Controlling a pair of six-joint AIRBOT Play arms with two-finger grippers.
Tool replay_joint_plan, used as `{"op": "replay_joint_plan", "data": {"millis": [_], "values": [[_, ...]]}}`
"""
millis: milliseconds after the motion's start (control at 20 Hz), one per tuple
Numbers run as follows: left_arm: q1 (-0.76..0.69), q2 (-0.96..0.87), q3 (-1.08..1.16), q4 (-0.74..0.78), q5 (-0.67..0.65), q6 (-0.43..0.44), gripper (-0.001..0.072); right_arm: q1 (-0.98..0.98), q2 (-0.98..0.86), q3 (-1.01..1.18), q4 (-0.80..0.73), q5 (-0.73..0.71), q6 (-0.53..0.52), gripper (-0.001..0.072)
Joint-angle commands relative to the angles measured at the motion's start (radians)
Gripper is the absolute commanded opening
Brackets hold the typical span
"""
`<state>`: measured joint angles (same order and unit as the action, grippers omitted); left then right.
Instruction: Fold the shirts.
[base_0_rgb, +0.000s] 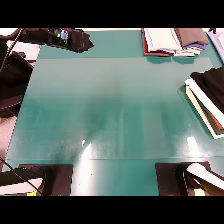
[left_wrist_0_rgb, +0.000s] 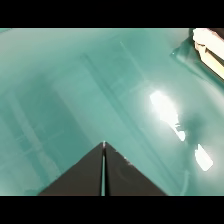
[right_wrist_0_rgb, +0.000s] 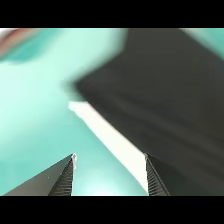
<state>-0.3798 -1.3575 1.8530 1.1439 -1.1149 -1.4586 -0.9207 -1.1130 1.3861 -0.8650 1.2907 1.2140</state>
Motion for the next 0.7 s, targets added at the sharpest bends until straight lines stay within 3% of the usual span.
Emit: {"op": "replay_joint_plan", "data": {"millis": [0,200,250,400,650], "values": [[0.000,0.001,0.001,0.000,0.007,-0.002,0.0026,0.271,0.001,0.041,0.110,0.011,0.000,0.0514],[0.000,0.001,0.001,0.000,0.007,-0.002,0.0026,0.616,0.001,0.041,0.102,-0.038,0.000,0.0509],[0.000,0.001,0.001,0.000,0.007,-0.002,0.0027,0.686,0.001,0.041,0.102,-0.063,-0.001,0.0471],[0.000,0.001,0.001,0.000,0.007,-0.002,0.0027,0.833,0.001,0.041,0.102,-0.117,-0.001,0.0014],[0.000,0.001,0.001,0.000,0.007,-0.002,0.0026,0.901,0.001,0.041,0.105,-0.120,-0.001,0.0019]]}}
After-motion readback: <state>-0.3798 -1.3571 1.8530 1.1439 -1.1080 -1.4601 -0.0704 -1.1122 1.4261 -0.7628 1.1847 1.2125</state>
